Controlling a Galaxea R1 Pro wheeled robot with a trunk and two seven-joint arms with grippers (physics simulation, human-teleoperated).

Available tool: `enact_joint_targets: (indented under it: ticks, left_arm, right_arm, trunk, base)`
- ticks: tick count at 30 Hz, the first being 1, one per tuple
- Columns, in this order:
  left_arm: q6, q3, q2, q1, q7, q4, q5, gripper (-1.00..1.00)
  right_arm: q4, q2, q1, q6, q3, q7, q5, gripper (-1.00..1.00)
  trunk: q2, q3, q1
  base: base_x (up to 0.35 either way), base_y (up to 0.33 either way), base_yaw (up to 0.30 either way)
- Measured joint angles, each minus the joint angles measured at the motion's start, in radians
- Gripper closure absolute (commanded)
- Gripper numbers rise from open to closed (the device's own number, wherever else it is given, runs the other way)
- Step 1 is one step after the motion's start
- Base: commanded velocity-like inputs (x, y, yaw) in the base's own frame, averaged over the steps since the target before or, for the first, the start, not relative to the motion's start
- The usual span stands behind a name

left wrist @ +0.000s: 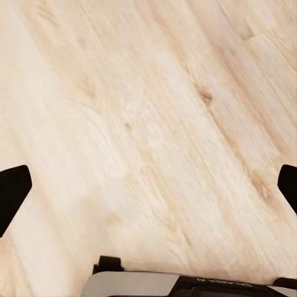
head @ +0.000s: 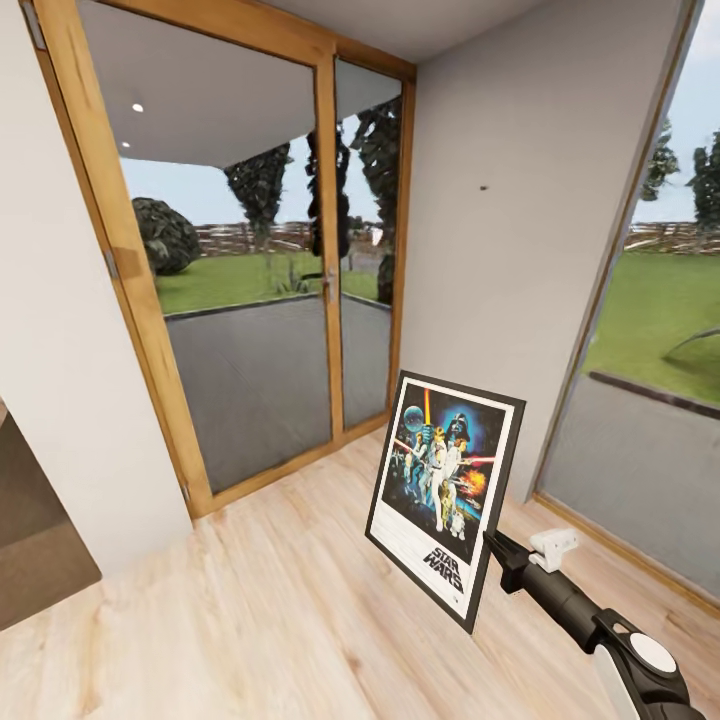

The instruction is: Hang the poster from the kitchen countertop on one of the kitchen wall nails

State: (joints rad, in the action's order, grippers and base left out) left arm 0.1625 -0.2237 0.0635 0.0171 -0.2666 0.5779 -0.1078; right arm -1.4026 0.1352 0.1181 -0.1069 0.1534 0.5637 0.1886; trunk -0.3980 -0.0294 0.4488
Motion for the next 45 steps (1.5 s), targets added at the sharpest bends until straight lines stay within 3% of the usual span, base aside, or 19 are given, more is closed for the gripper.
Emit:
enact_joint_targets:
  ticks: [9, 31, 45]
  left_arm:
    - [0.000, 0.000, 0.001, 0.000, 0.000, 0.000, 0.000, -1.00]
    - [-0.001, 0.000, 0.001, 0.000, 0.000, 0.001, 0.000, -1.00]
    - [-0.001, 0.000, 0.001, 0.000, 0.000, 0.002, 0.000, -1.00]
  right_arm:
    - [0.000, 0.000, 0.000, 0.000, 0.000, 0.000, 0.000, 1.00]
    - [0.000, 0.000, 0.000, 0.000, 0.000, 0.000, 0.000, 1.00]
    - [0.000, 0.000, 0.000, 0.000, 0.000, 0.000, 0.000, 1.00]
  trunk:
    - [0.000, 0.000, 0.000]
    - [0.000, 0.000, 0.000]
    - [0.000, 0.000, 0.000]
  base:
    - [0.315, 0.159, -0.058]
    - [0.315, 0.178, -0.265]
    - [0.304, 0.224, -0.038]
